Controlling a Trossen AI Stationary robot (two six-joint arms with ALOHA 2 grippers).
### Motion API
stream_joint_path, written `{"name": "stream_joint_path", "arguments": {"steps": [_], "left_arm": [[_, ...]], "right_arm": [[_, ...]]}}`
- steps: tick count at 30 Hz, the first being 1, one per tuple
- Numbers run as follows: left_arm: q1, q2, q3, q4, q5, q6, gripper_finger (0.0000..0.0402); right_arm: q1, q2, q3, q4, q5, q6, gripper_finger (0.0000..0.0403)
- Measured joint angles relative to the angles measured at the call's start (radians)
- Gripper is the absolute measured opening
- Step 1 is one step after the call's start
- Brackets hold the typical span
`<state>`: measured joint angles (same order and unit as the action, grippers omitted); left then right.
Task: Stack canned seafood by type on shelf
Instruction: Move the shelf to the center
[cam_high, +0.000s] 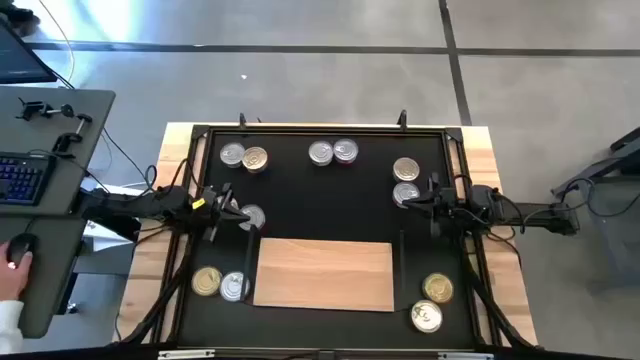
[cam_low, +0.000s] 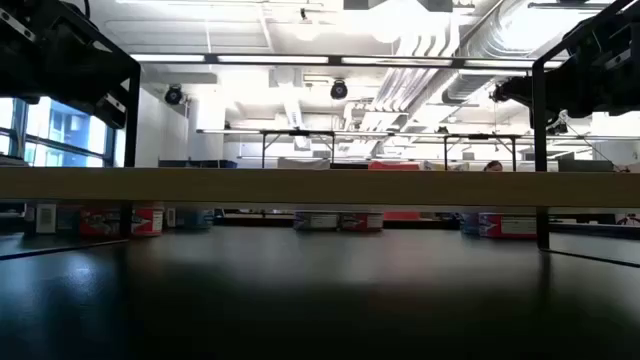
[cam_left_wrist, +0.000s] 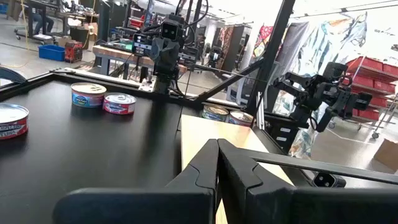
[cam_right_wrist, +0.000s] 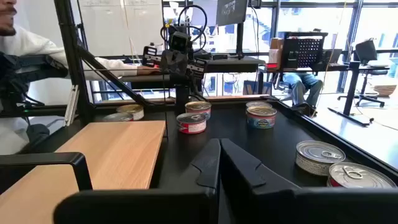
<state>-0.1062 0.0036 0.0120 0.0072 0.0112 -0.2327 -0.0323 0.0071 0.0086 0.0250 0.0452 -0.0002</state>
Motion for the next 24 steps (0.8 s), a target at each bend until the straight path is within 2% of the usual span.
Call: {"name": "stream_joint_path", "arguments": {"steps": [24], "left_arm": [[0.023,0.000,0.000,0.000,0.001,0.000,0.0000]], "right_arm": [[0.000,0.000,0.000,0.000,0.003,0.000,0.0002]]}}
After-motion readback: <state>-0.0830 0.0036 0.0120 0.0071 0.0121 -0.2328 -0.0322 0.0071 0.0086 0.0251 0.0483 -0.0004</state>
